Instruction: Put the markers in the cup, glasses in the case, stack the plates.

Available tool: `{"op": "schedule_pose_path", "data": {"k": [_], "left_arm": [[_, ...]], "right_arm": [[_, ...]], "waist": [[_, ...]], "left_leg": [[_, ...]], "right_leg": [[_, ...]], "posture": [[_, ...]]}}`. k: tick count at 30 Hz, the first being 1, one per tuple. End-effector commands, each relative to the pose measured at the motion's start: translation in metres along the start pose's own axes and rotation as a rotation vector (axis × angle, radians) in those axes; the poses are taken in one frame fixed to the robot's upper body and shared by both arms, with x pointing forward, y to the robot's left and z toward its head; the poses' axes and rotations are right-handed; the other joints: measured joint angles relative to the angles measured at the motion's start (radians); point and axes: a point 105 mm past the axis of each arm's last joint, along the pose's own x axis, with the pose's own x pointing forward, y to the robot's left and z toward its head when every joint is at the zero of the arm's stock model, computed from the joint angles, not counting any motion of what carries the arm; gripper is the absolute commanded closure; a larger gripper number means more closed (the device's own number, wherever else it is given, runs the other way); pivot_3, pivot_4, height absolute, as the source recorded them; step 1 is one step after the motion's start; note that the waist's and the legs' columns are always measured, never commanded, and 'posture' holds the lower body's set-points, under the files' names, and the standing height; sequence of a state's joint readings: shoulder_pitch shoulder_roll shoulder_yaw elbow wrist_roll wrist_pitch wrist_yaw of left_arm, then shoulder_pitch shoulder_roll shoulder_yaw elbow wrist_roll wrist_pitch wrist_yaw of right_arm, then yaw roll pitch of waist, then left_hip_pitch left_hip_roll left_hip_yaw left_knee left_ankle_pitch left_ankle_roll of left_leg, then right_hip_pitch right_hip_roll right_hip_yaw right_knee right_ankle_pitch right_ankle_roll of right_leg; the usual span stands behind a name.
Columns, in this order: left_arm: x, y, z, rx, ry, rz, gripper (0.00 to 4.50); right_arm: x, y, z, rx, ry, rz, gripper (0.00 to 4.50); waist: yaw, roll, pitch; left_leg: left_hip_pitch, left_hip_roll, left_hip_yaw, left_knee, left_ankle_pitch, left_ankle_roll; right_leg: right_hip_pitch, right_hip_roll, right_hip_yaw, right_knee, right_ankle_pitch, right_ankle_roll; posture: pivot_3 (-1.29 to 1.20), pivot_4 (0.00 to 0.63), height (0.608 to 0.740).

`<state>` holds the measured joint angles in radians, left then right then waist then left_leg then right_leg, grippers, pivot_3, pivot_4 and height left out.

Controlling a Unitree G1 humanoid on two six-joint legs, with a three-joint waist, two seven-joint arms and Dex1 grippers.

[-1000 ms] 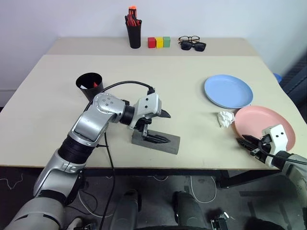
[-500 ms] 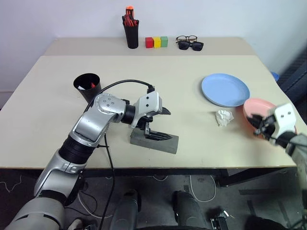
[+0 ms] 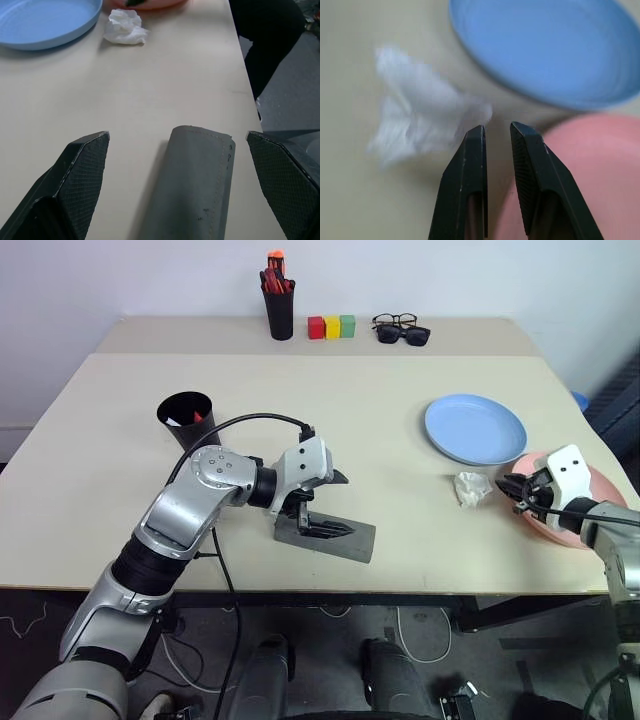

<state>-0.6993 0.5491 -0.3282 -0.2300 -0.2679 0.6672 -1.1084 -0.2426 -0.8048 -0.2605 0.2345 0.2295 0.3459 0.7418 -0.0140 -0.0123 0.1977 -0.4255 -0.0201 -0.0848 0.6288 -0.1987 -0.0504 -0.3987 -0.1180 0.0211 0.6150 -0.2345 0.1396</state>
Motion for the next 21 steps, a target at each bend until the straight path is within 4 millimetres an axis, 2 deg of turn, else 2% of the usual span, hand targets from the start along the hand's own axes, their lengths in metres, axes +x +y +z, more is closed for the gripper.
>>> {"op": "schedule_pose_path", "data": {"k": [1,10,21], "left_arm": [[-0.005,0.0,0.009,0.029,-0.026,0.011,0.0],[-0.003,-0.001,0.008,0.027,-0.022,-0.007,0.0],[-0.005,-0.003,0.008,0.027,-0.014,-0.007,0.0]], "right_arm": [[-0.014,-0.012,0.014,-0.013,-0.043,-0.05,3.73],[-0.025,-0.009,0.002,0.009,-0.012,-0.073,3.73],[-0.019,0.001,-0.006,0.029,0.019,-0.041,3.73]], "waist": [[0.0,0.0,0.0],[0.0,0.0,0.0],[-0.001,0.0,0.0]], "left_leg": [[0.0,0.0,0.0,0.0,0.0,0.0],[0.0,0.0,0.0,0.0,0.0,0.0],[0.0,0.0,0.0,0.0,0.0,0.0]], "right_leg": [[0.0,0.0,0.0,0.0,0.0,0.0],[0.0,0.0,0.0,0.0,0.0,0.0],[0.0,0.0,0.0,0.0,0.0,0.0]], "posture": [[0.0,0.15,0.74],[0.0,0.15,0.74],[0.0,0.15,0.74]]}}
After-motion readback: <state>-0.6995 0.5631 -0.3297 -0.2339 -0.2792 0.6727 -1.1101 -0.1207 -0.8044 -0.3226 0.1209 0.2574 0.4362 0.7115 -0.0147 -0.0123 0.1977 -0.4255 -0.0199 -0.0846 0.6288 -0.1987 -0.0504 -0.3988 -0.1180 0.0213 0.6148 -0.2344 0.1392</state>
